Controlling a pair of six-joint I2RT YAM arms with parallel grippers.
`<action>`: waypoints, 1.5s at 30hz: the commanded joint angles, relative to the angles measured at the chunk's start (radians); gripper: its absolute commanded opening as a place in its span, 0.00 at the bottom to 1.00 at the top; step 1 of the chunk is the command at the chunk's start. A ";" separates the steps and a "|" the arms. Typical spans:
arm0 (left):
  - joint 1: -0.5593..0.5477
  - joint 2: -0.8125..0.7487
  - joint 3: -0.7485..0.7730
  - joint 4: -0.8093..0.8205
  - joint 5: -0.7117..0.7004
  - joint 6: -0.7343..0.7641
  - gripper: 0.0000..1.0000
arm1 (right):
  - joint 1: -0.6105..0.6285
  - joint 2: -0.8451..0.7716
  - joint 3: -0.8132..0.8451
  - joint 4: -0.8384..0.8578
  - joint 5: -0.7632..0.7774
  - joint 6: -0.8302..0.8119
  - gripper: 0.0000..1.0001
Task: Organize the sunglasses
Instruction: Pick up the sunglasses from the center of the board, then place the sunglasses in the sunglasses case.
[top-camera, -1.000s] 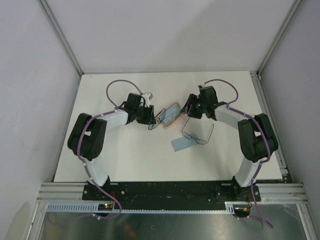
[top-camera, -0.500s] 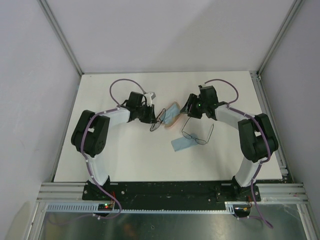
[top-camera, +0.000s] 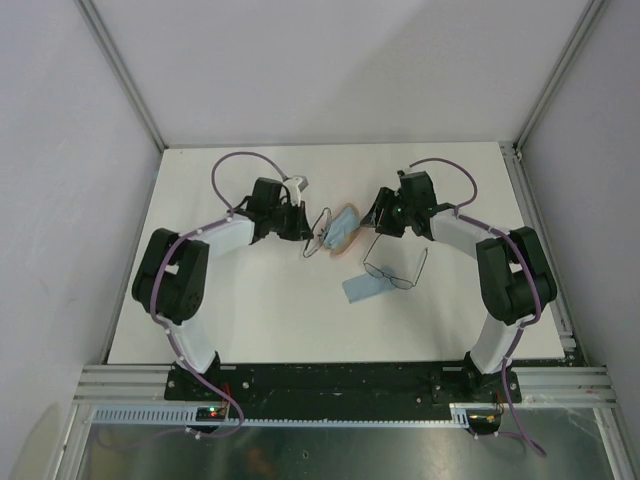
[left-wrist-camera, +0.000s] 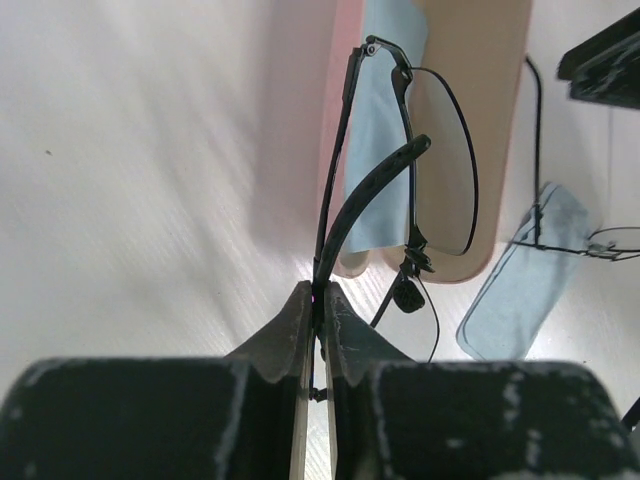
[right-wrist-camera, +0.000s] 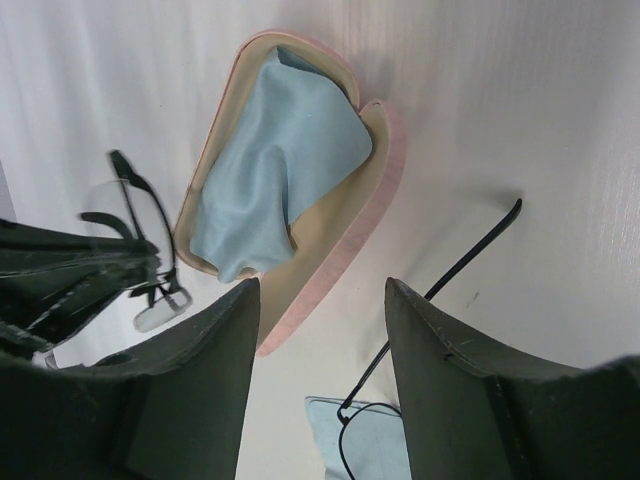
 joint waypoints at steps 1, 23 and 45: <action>0.008 -0.102 -0.003 0.012 -0.028 -0.030 0.10 | -0.002 -0.005 0.002 0.016 -0.010 -0.004 0.58; -0.161 0.082 0.321 -0.173 -0.201 -0.002 0.10 | -0.023 -0.067 -0.002 -0.032 0.012 -0.024 0.58; -0.227 0.259 0.458 -0.267 -0.499 0.041 0.11 | -0.060 -0.171 -0.040 -0.055 -0.017 -0.040 0.59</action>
